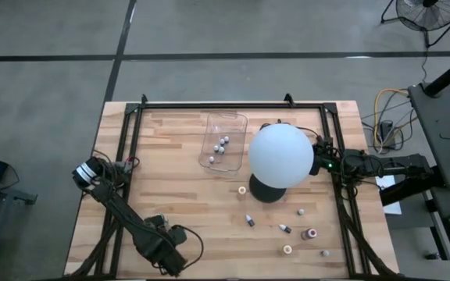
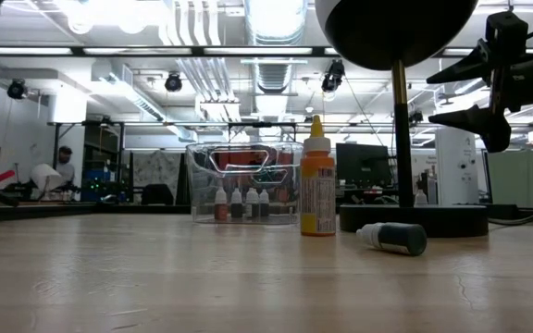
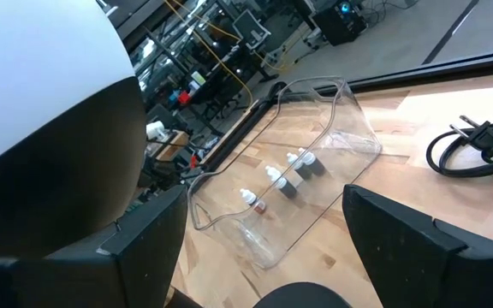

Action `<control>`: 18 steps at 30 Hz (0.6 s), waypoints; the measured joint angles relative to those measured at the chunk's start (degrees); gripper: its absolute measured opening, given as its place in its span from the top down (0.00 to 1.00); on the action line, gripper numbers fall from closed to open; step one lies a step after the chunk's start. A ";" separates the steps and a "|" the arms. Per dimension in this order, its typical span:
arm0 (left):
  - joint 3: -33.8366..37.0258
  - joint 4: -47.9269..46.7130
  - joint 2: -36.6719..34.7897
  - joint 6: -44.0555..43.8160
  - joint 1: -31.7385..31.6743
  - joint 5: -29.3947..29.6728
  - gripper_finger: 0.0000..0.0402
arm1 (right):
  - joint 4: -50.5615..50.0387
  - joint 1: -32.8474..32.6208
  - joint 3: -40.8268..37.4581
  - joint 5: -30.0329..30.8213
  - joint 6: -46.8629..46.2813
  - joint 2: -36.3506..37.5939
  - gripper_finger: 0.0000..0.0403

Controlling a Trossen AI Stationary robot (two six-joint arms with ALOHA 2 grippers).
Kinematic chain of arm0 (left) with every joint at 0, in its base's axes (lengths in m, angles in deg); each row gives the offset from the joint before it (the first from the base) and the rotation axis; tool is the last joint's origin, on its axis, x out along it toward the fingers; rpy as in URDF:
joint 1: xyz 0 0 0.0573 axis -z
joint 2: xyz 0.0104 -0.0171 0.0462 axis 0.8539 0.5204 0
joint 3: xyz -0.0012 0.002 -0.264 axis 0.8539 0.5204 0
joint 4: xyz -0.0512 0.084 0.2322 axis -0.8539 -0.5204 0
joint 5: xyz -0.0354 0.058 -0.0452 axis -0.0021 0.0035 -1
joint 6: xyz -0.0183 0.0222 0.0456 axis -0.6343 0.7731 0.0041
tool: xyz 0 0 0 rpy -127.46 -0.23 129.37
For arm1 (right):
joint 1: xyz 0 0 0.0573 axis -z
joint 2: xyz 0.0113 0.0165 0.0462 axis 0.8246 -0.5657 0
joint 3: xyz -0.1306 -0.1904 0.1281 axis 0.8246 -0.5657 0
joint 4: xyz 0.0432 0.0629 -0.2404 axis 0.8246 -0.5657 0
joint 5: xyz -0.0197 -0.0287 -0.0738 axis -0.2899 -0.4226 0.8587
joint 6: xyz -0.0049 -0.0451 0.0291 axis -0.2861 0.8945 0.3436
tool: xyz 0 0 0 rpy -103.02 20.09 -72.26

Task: Pick & Place food coloring
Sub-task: Put the small white food coloring bottle into the transparent bin

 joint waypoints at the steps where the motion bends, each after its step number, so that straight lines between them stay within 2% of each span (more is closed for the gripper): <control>1: 0.25 0.44 0.02 0.00 0.24 -0.11 0.44 | 0.00 0.00 0.00 0.00 -0.01 0.00 0.25; 6: 2.20 1.89 0.73 -0.17 0.57 -0.02 0.44 | 0.00 0.00 0.01 0.00 0.00 0.00 0.25; 12: 4.37 8.11 0.92 -1.52 0.71 -0.07 0.44 | 0.00 0.00 0.01 0.00 0.00 0.02 0.25; 18: 4.41 7.39 0.92 -2.75 0.99 -1.49 0.44 | 0.00 0.00 0.00 0.00 -0.02 0.02 0.25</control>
